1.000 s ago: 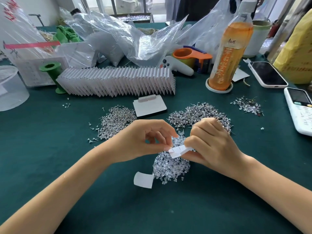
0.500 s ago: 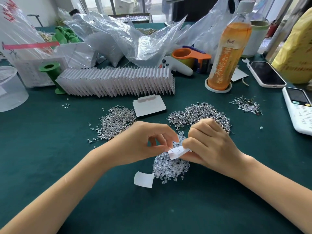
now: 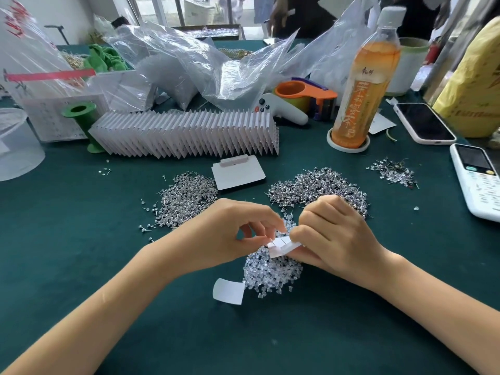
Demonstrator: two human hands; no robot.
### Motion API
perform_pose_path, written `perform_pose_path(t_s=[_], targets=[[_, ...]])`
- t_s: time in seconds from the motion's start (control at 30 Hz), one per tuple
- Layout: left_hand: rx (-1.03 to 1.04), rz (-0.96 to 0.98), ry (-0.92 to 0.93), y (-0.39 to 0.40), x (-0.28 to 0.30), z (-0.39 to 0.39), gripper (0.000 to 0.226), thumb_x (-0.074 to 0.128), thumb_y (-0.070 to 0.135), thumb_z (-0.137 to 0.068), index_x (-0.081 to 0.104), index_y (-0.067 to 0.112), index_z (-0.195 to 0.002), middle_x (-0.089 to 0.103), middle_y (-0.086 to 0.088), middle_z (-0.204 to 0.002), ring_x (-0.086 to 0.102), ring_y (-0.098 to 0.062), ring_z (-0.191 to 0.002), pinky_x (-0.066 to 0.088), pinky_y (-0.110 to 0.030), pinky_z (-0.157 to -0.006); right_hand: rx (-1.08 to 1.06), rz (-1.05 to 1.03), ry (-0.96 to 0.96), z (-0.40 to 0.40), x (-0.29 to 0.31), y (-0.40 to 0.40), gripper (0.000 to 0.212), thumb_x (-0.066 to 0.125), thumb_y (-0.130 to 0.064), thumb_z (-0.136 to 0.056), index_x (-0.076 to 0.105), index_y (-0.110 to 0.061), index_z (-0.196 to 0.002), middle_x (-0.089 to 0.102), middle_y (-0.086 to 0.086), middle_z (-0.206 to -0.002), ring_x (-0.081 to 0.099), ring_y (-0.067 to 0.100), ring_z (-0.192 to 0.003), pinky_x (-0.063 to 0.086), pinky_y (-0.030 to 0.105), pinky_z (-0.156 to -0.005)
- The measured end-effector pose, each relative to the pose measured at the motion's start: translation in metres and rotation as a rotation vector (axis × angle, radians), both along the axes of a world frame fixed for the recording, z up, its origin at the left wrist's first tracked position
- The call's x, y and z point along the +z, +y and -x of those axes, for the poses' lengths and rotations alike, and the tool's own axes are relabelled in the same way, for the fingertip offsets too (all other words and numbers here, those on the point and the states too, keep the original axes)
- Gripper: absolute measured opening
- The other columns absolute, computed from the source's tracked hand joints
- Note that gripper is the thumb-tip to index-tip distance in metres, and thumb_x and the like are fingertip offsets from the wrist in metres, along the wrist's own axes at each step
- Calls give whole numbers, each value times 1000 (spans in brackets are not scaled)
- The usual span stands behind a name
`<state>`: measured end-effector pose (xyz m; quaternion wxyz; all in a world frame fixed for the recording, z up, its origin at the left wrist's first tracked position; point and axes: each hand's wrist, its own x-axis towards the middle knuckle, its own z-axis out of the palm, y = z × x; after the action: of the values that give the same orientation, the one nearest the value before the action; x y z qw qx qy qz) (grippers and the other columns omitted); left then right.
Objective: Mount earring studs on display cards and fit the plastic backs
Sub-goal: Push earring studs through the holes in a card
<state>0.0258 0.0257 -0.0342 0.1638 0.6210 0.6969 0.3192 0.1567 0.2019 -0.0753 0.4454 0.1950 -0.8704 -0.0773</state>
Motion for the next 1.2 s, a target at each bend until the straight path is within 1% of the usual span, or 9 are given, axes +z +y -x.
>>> perform_pose_path(t_s=[0.2,0.37,0.47,0.63,0.7,0.8,0.93,1.07,1.2], targets=[[-13,2,6,0,1,0,24,69,6,-84,67,22,-101,66,16,-83,64,-4,-77,53,-24,-72,12,-16,9,0,-1,0,41,53,-31,-97,64,-11,-64,57,1,-64,58,22,-61,42,30,-71],[-11,-9,-4,0,3,0,25,69,1,-82,69,19,-100,66,14,-81,63,-2,-75,50,-14,-74,11,-15,5,0,-2,1,39,54,-31,-97,64,-11,-64,58,1,-65,49,19,-71,41,29,-73],[-11,-16,-18,1,2,-1,25,69,-1,-82,69,18,-99,67,13,-80,63,-3,-74,50,-15,-75,-3,-32,8,-1,-1,1,40,56,-31,-96,65,-12,-62,58,0,-65,53,20,-66,42,29,-72],[-1,-28,-47,2,1,-1,29,69,-3,-80,69,19,-98,68,12,-81,64,-2,-75,46,-10,-75,-25,-47,17,-2,-1,1,35,60,-27,-93,65,-12,-61,57,1,-64,58,22,-60,43,29,-70],[18,-39,-110,2,-1,0,30,69,-4,-80,67,18,-101,68,10,-82,65,-4,-76,48,-12,-76,-25,-21,24,-2,0,0,39,57,-28,-95,65,-11,-61,57,1,-64,58,22,-60,42,29,-70],[75,-48,-286,2,-5,0,27,70,0,-81,66,14,-104,68,4,-84,66,-9,-79,52,-22,-79,-30,17,36,-2,1,0,40,55,-29,-95,66,-10,-61,57,2,-63,58,23,-59,43,29,-70],[113,-70,-454,3,-7,-1,23,71,2,-81,67,10,-101,69,-5,-85,66,-14,-78,55,-28,-78,-41,29,52,-1,1,-2,41,57,-30,-95,65,-10,-60,57,2,-63,58,22,-59,44,30,-67],[137,-75,-529,5,-8,-4,21,72,7,-78,68,7,-99,69,-8,-82,66,-18,-75,55,-35,-77,-44,22,55,0,1,-3,41,57,-30,-94,65,-11,-59,57,2,-62,58,22,-58,45,31,-65],[150,-74,-573,5,-9,-5,20,73,3,-78,68,4,-98,69,-11,-82,65,-16,-74,55,-31,-76,-40,11,55,0,1,-3,43,54,-30,-96,65,-11,-58,58,1,-62,58,22,-57,44,30,-65]])
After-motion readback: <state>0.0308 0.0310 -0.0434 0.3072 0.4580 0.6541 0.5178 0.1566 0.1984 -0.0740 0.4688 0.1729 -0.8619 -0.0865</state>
